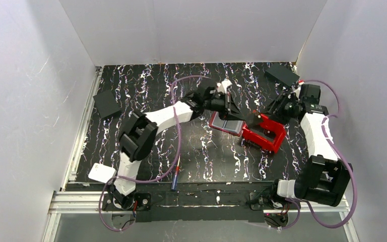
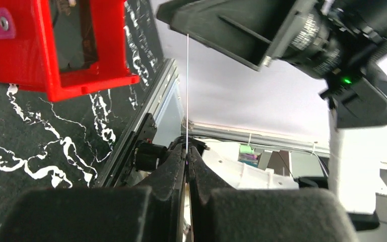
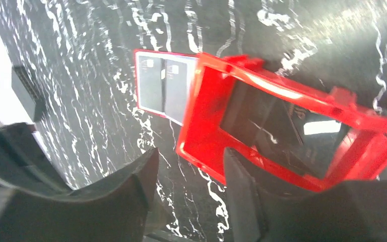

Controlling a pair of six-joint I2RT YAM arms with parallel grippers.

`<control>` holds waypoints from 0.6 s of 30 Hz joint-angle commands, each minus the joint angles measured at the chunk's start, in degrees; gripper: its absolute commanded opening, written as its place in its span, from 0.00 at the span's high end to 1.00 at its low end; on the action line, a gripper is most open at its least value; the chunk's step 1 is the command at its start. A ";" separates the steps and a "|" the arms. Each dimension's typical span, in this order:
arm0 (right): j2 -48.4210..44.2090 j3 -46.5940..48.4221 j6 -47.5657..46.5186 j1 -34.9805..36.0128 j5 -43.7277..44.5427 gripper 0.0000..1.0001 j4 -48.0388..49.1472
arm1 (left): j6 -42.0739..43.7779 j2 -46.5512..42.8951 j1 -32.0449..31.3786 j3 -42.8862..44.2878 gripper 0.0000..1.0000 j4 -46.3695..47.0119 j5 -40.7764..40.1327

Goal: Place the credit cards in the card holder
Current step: Pick up the credit card from the storage box.

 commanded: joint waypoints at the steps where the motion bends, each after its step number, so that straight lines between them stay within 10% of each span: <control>1: -0.70 8.32 -4.52 5.00 0.05 0.35 -2.00 | 5.22 -13.84 4.31 -6.23 1.00 3.60 -5.06; 5: 0.18 5.33 4.74 6.17 -15.26 0.18 9.59 | 7.67 -23.25 7.35 -15.09 1.00 9.73 -11.84; 6: -1.28 -2.25 24.53 10.43 -21.72 0.10 37.11 | 7.04 -28.66 8.87 -22.25 1.00 15.20 -15.96; 7: -1.51 -3.08 27.49 12.44 -21.51 0.08 41.73 | 6.15 -29.78 9.31 -24.25 1.00 17.11 -17.01; 18: -1.72 -5.43 40.56 24.69 -12.11 0.08 57.52 | -1.71 -32.49 11.31 -31.28 1.00 26.94 -19.66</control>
